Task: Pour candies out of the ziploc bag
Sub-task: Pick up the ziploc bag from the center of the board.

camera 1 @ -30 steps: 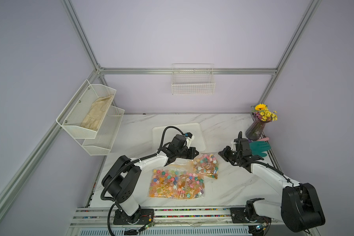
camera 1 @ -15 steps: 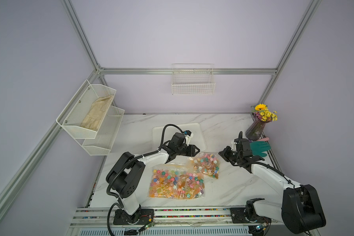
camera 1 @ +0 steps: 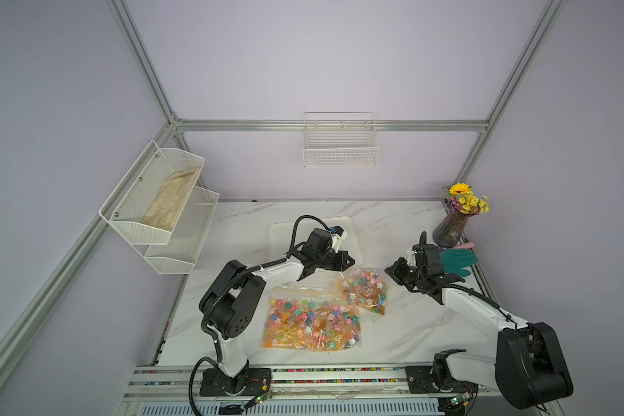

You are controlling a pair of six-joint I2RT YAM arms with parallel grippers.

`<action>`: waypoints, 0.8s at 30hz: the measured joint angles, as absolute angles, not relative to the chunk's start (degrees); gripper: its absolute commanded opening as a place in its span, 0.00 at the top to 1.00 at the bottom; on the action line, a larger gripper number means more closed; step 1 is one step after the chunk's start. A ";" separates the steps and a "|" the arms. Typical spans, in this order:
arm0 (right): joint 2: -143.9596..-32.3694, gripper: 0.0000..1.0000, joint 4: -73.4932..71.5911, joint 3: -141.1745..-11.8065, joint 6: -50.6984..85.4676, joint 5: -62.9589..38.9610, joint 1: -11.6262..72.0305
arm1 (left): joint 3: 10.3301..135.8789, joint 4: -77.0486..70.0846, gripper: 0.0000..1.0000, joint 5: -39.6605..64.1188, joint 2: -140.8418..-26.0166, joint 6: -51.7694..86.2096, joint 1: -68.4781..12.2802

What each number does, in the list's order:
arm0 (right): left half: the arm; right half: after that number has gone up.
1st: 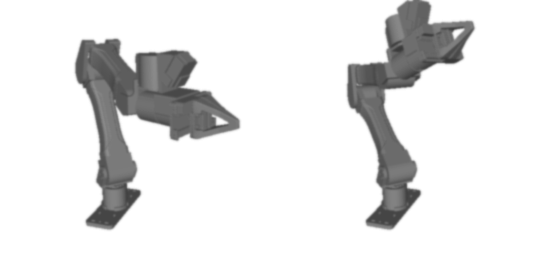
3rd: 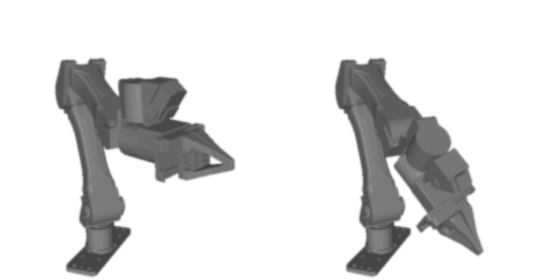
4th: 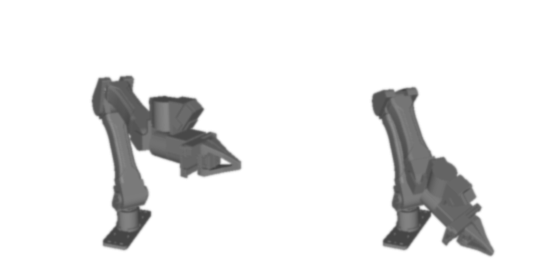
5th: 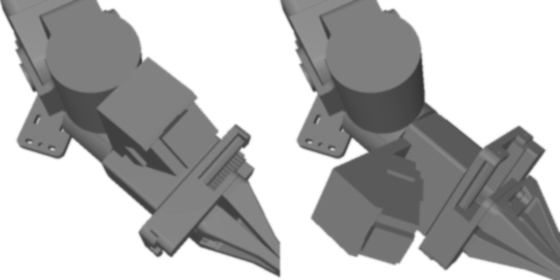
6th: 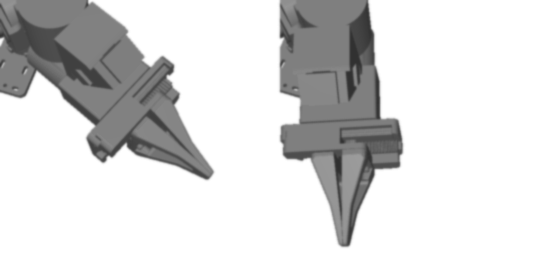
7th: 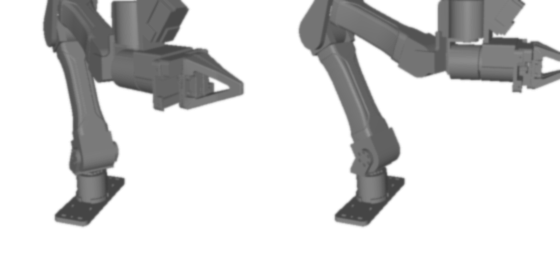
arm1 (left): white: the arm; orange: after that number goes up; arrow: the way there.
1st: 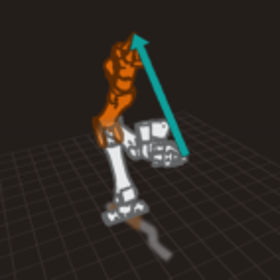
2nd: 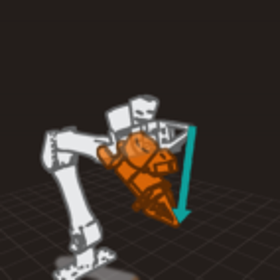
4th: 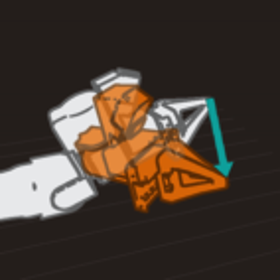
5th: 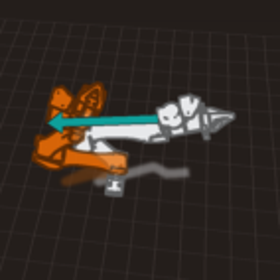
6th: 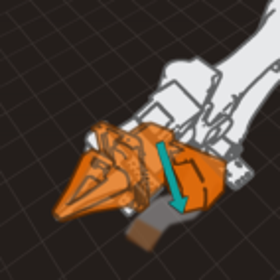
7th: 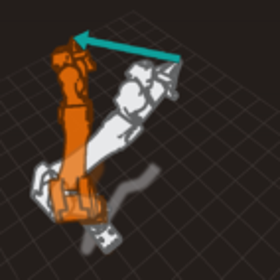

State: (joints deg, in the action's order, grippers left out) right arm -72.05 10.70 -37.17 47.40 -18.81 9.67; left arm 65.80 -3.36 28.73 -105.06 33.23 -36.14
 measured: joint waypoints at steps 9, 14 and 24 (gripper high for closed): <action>-71.79 1.00 10.66 -37.21 47.16 -18.81 9.67 | 66.48 2.07 1.00 27.62 -102.61 30.96 -35.83; -71.09 1.00 10.70 -37.36 47.05 -18.74 9.67 | 67.83 4.47 1.00 26.74 -99.59 30.22 -35.75; -70.70 1.00 11.20 -40.93 46.35 -18.76 9.67 | 70.02 5.69 1.00 25.06 -98.65 28.77 -35.16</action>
